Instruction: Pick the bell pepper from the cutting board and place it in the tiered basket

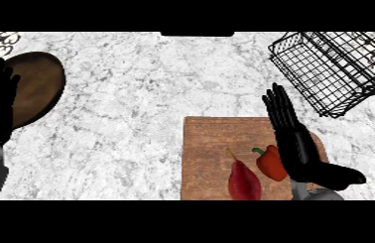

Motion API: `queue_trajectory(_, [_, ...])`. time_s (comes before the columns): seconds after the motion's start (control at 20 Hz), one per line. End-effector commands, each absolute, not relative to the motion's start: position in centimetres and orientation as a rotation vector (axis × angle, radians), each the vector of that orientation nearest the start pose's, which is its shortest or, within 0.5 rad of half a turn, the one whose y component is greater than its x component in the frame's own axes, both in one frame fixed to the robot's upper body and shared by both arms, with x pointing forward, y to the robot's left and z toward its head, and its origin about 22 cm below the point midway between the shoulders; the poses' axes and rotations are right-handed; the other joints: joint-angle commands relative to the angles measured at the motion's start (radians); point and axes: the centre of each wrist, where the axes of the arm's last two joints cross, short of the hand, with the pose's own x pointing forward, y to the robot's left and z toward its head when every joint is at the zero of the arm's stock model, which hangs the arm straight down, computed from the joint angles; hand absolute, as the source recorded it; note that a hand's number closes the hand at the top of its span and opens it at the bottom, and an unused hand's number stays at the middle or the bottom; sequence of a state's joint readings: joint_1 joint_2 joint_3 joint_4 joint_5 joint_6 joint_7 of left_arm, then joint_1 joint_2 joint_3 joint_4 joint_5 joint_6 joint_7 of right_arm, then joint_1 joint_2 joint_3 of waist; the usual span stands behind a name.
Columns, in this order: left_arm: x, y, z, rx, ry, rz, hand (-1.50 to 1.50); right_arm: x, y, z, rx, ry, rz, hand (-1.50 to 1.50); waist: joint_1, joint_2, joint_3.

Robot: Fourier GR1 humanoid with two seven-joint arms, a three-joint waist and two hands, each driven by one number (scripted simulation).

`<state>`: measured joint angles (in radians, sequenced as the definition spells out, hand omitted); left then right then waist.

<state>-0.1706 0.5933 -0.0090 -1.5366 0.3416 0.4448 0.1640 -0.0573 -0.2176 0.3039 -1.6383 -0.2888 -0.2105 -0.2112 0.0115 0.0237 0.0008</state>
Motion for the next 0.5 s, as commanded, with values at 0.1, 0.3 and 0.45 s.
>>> queue_trajectory(0.1, [27.9,33.0,7.6,0.513,-1.567,0.001,0.00,23.9,-24.2,6.3,0.230,-1.748,0.131,1.50,-0.027,-0.025,-0.001])
queue_trajectory(0.3, [27.0,32.7,5.7,0.513,-1.512,-0.047,0.00,25.6,-25.1,7.4,0.139,-1.966,-0.538,1.50,-0.157,-0.059,0.039])
queue_trajectory(0.45, [26.8,31.2,4.9,0.473,-1.522,-0.176,0.00,23.0,-32.8,2.4,-0.472,-1.483,-0.038,-1.50,-0.060,-0.020,-0.005])
